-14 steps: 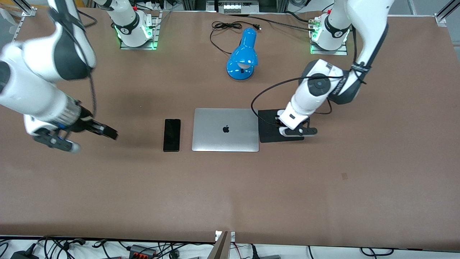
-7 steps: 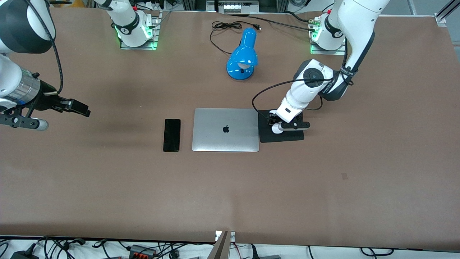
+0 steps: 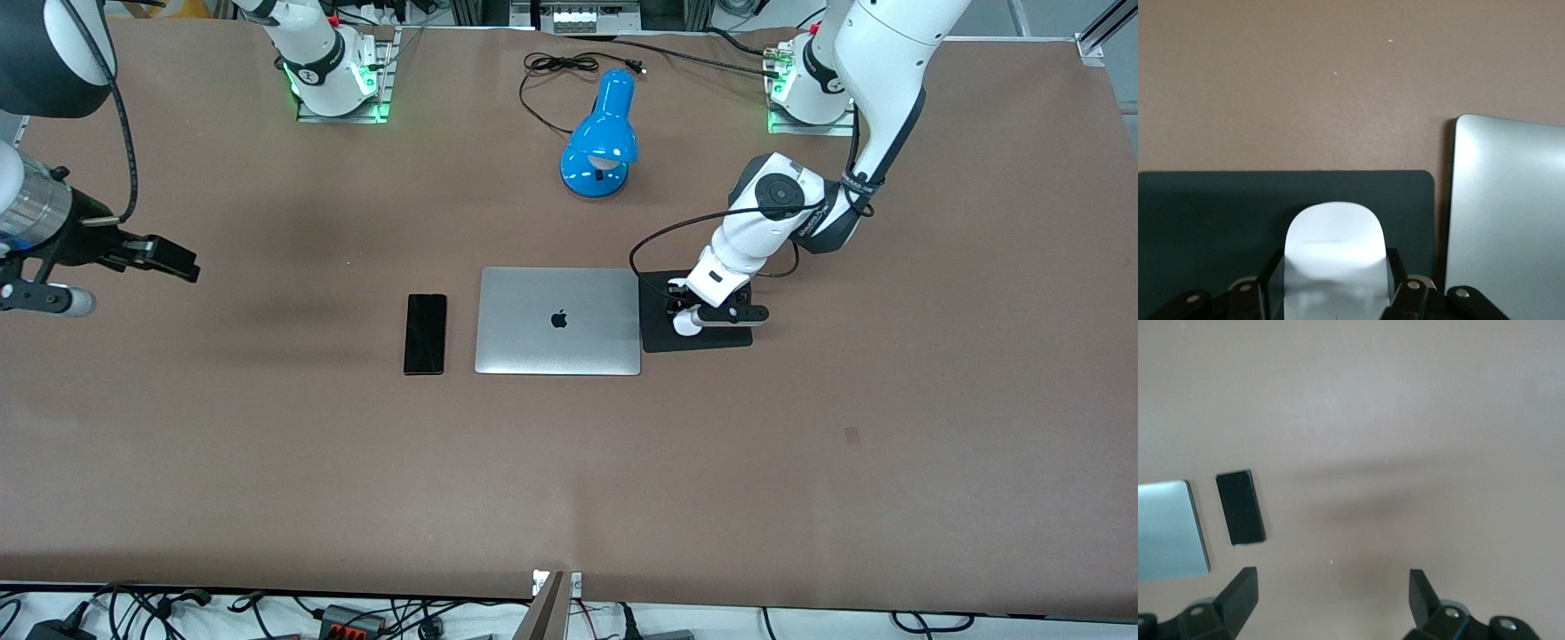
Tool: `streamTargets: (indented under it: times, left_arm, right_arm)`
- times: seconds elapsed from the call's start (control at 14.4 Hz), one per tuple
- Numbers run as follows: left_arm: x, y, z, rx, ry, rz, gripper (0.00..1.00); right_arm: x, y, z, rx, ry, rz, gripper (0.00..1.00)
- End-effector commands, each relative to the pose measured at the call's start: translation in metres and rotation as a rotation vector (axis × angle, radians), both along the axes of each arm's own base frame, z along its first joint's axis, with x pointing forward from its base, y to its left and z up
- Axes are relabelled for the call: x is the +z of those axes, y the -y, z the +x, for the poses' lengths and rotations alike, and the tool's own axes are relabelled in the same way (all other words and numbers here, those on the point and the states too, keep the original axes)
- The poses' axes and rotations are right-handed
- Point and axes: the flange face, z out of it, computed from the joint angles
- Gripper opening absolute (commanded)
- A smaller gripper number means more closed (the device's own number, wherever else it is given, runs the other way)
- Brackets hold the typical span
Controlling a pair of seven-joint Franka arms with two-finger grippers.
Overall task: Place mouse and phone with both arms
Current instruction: 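Set the white mouse on the black pad and open the left gripper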
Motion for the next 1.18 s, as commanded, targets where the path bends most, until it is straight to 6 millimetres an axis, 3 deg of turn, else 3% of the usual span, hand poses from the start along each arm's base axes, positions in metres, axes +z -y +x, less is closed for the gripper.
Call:
streamTargets:
  times: [0.0, 0.14, 0.21, 0.28, 0.35, 0.62, 0.76, 0.83, 1.11]
  left_arm:
    - [-0.001, -0.010, 0.001, -0.025, 0.022, 0.014, 0.45]
    - [-0.003, -0.014, 0.002, -0.021, 0.019, 0.018, 0.45]
    - [-0.003, -0.014, 0.002, -0.027, 0.019, 0.020, 0.50]
    - [-0.004, -0.014, 0.002, -0.032, 0.017, 0.021, 0.81]
    - [-0.004, -0.015, 0.001, -0.031, 0.011, 0.025, 1.00]
    - [0.001, -0.016, 0.002, -0.033, -0.029, 0.053, 1.00]
    - [0.019, -0.012, 0.011, -0.039, -0.030, 0.067, 1.00]
    - [0.037, -0.010, 0.019, -0.041, -0.043, 0.086, 1.00]
    - [0.128, 0.000, 0.060, -0.108, -0.244, 0.239, 1.00]
  right_arm:
    - [0.015, 0.019, 0.010, -0.007, 0.097, -0.004, 1.00]
    - [0.023, 0.018, -0.014, -0.025, 0.027, -0.002, 1.00]
    - [0.025, 0.007, -0.028, -0.010, -0.037, -0.003, 1.00]
    - [0.027, 0.006, -0.028, -0.009, -0.037, -0.004, 1.00]
    - [0.027, 0.007, -0.026, -0.010, -0.034, -0.001, 1.00]
    - [0.025, 0.008, -0.023, -0.004, -0.036, 0.000, 1.00]
    - [0.025, 0.008, -0.020, -0.001, -0.021, -0.002, 1.00]
    - [0.016, 0.007, -0.015, -0.001, -0.031, 0.000, 1.00]
    - [0.021, -0.001, -0.008, 0.011, -0.015, 0.011, 1.00]
